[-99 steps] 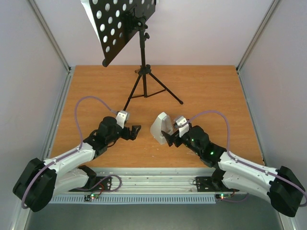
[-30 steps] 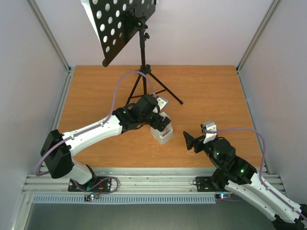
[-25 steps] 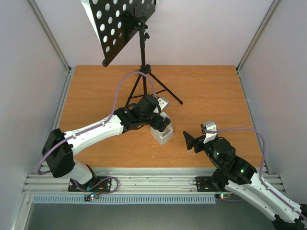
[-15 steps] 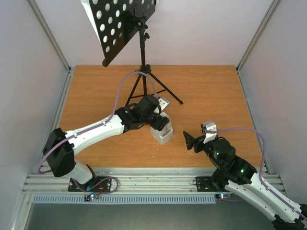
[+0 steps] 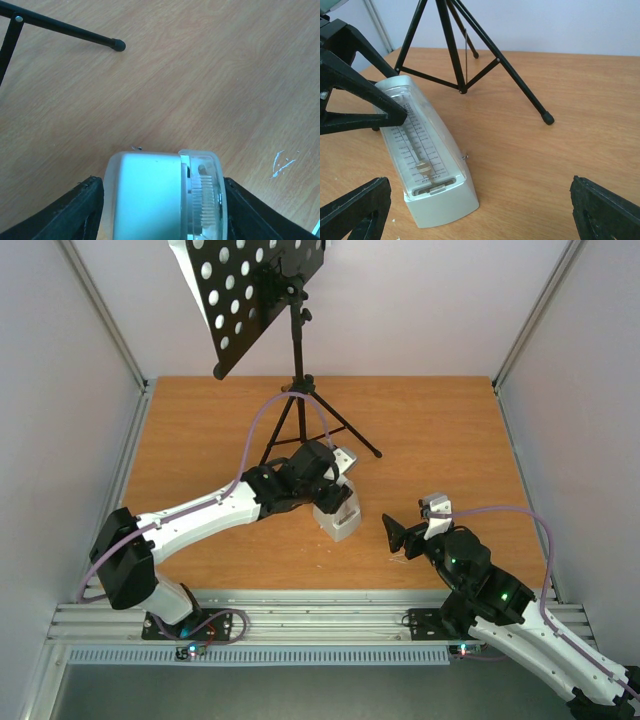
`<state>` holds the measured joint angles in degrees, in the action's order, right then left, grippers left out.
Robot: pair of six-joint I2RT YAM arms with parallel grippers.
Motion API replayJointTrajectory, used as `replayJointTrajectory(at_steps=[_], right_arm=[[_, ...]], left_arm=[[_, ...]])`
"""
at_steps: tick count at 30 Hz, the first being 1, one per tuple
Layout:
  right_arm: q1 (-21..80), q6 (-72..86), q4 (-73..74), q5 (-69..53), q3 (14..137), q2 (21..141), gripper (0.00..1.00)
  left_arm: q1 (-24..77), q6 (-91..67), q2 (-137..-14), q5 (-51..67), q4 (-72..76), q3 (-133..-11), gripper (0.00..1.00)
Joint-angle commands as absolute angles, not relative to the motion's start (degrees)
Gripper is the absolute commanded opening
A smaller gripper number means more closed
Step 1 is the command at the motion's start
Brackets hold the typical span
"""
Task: Pack up the instrument practice props
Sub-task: Close the cover of the metronome.
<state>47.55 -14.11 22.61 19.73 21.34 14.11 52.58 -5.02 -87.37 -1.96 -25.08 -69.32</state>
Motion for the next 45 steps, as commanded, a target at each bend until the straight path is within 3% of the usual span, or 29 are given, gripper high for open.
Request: replayJointTrajectory(at_steps=[1, 10, 12, 26, 35, 45], right_arm=[[47.51, -13.7, 22.85, 20.5, 20.92, 14.06, 0.98], [47.55, -13.71, 22.81, 20.54, 20.92, 14.06, 0.99], [47.55, -13.86, 22.62, 20.19, 20.83, 14.06, 0.99], [47.55, -16.1, 19.58, 14.9, 21.01, 15.63, 0.98], [47.71, -20.85, 14.95, 8.24, 29.65, 33.54, 0.98], [48.16, -23.04, 9.02, 5.88, 35.58, 47.45, 0.93]], left_arm=[[53.06, -3.63, -88.05, -2.93, -24.38, -68.85, 0.6], [53.17, -3.65, -88.06, -3.39, -24.09, -67.88, 0.55], [53.17, -3.76, -87.94, -3.05, -24.02, -67.72, 0.64], [53.17, -5.54, -83.04, -1.38, -21.1, -65.31, 0.89], [53.02, -9.61, -70.94, -2.19, -18.37, -58.26, 0.99], [50.73, -12.9, -64.0, -3.22, -20.15, -52.97, 0.99]])
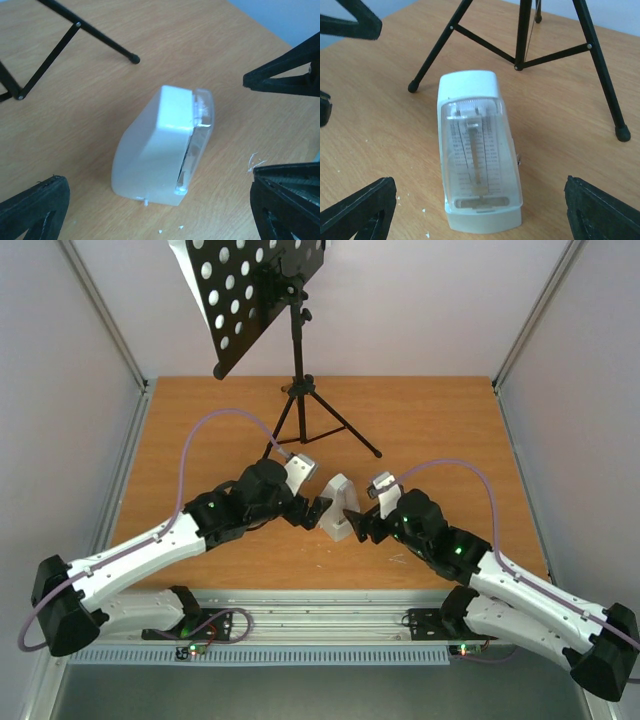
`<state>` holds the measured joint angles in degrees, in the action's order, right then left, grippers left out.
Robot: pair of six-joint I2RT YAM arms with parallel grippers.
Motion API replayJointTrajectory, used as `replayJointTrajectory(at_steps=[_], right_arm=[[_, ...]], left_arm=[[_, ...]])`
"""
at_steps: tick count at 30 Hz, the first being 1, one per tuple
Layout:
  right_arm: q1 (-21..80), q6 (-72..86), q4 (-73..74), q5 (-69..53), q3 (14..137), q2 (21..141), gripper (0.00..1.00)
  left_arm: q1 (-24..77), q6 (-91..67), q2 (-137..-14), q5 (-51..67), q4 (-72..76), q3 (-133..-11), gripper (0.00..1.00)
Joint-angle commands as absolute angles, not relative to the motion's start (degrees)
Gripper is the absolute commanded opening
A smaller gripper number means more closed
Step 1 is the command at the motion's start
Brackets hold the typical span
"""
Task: Pack up the instrument practice props
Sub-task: Close the cover of the metronome.
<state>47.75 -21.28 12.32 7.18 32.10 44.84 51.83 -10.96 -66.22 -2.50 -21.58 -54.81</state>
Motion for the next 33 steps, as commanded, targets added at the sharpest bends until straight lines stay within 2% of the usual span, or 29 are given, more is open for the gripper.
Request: replayJointTrajectory(at_steps=[1, 13, 22, 33], right_arm=[[48.16, -22.99, 9.16, 6.48, 36.36, 48.46, 0.92], [46.02, -22.67, 10.37, 6.33, 42.03, 57.41, 0.72], [44.12, -23.92, 9.58, 1.47, 42.09, 58.83, 0.68], [44.11, -26.26, 9.03, 0.91, 41.94, 60.02, 0.55]], left_arm=[[50.33, -13.13, -63.66, -2.92, -20.29, -52.65, 0.99], [46.78, -15.37, -61.0, -0.26, -18.81, -49.44, 0.99], [45.98, -15.21, -61.47, 1.19, -18.05, -48.95, 0.99], [45.41, -15.26, -63.82, 3.24, -16.55, -49.81, 0.99]])
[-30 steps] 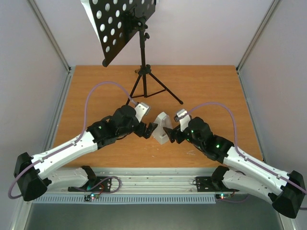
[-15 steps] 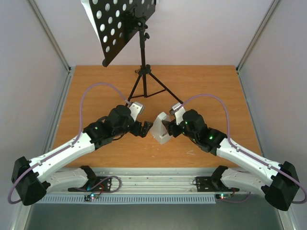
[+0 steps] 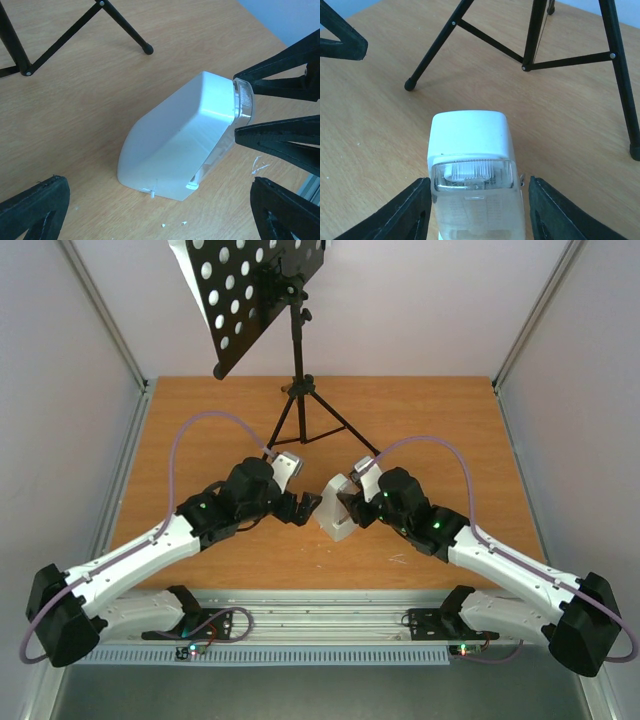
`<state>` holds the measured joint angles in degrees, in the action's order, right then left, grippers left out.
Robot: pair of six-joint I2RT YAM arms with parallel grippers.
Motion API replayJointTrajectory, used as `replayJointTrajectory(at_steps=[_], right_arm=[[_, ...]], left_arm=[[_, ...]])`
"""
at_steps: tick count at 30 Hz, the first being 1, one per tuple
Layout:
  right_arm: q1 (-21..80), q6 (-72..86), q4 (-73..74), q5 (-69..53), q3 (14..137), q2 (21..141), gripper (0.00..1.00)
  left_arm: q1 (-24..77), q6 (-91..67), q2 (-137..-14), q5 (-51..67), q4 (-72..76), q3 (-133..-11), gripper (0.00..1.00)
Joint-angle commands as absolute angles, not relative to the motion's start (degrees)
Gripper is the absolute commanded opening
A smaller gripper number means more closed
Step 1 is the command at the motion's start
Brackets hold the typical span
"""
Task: Pack up the instrument practice props
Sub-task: Close the cover of the metronome.
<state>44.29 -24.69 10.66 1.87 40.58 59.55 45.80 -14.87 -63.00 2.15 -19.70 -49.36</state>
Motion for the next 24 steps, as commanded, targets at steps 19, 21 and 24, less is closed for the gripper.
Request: replayJointTrajectory(at_steps=[19, 21, 24], right_arm=[[44.11, -30.37, 9.17, 0.62, 40.89, 59.7, 0.41], [44.08, -30.56, 9.14, 0.62, 40.8, 59.59, 0.4], [44.2, -31.03, 9.14, 0.62, 40.7, 59.67, 0.39]], left_arm=[[45.14, -14.7, -71.15, 4.11, -16.21, -53.69, 0.87], [45.12, -14.59, -71.87, 3.96, -15.59, -53.7, 0.83], [45.09, -14.34, -73.17, 4.29, -14.95, -54.13, 0.79]])
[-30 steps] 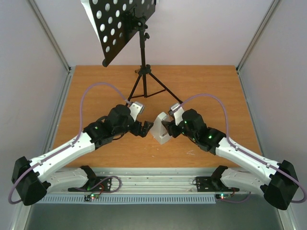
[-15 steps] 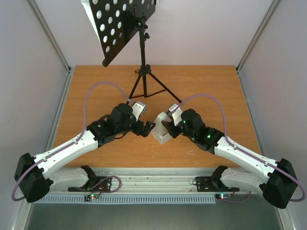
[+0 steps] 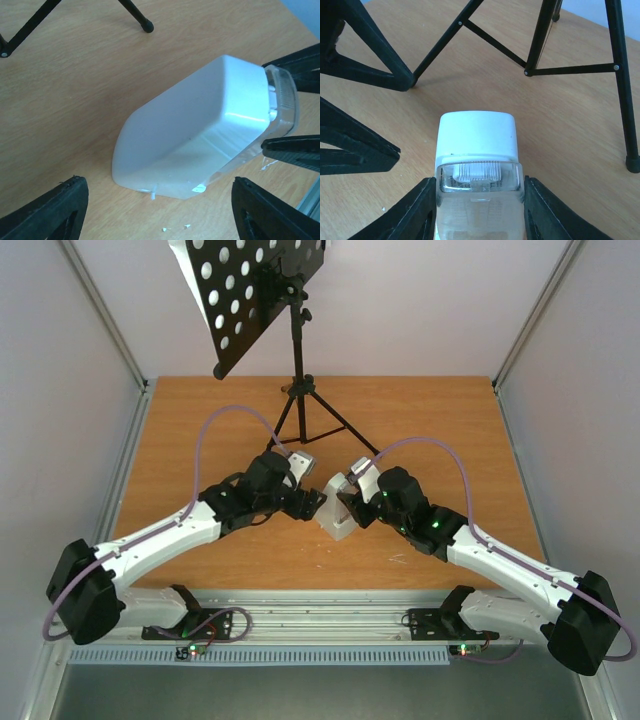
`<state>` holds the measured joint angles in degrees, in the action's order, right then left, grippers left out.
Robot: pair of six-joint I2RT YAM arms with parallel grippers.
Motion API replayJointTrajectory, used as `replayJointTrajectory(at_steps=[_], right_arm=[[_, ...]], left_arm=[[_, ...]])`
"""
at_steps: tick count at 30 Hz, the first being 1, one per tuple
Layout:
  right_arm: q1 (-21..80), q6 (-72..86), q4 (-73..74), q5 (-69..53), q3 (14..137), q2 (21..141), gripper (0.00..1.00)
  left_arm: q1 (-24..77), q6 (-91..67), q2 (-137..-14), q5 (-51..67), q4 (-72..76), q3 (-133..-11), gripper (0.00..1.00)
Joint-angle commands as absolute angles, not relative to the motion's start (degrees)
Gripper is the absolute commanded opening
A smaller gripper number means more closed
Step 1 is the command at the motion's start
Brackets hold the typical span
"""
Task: Pack up the instrument practice props
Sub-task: Close the cover of the metronome.
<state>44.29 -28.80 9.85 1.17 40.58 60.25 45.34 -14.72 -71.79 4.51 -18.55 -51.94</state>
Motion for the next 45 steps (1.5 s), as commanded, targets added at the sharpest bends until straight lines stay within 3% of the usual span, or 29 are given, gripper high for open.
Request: replayJointTrajectory(at_steps=[1, 28, 45], right_arm=[[44.16, -31.17, 9.21, -0.9, 40.69, 59.75, 0.39], [44.26, -22.01, 5.79, 2.97, 37.01, 58.93, 0.38], [44.72, -22.88, 3.0, 0.79, 33.5, 59.84, 0.41]], left_arm=[[45.09, -14.26, -73.59, 4.3, -14.87, -54.33, 0.77], [45.11, -12.75, -77.84, 4.35, -13.81, -54.67, 0.66], [45.01, -12.57, -77.91, 4.36, -13.34, -54.4, 0.66]])
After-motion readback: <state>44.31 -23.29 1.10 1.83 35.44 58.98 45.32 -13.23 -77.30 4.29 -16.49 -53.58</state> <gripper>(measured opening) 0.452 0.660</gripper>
